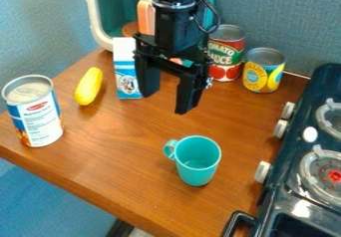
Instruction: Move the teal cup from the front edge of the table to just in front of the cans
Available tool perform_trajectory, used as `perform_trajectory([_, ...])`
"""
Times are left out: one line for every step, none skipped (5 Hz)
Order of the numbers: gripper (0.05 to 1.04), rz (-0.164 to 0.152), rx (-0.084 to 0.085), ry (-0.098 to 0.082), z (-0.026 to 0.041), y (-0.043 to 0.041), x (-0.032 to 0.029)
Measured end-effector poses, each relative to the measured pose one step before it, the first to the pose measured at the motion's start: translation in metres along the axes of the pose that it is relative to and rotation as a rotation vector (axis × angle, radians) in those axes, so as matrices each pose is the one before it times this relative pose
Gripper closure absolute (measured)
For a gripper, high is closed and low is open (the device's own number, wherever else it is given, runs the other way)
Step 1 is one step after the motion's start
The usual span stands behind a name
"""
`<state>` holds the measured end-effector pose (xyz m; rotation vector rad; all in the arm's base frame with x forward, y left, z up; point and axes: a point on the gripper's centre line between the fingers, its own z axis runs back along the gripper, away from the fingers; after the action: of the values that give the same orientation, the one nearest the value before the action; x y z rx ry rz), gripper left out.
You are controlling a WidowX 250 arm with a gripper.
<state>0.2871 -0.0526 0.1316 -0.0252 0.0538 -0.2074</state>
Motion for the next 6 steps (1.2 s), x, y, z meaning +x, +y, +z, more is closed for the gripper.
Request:
perform_trajectory([0.082,-0.0102,-0.0001,0.0322,-0.0085,0.00043,-0.0012])
perform_trajectory([0.082,-0.1934,0.0033,0.1327,-0.00949,0.00231,-0.00329])
perform_trajectory([0.082,-0.1648,-0.0073,0.0446,-0.00243,-0.00706,0.00662])
perform_trajectory([0.082,-0.1256,0.0353,-0.0377,-0.00363,0.00227,0.00711])
perform_trajectory([0.082,-0.0678,0.0332,-0.0146,-0.00394,0.00294,0.0048])
perform_trajectory([0.082,-0.0239,0.0267,-0.0178,-0.01921,0.00926,0.01301])
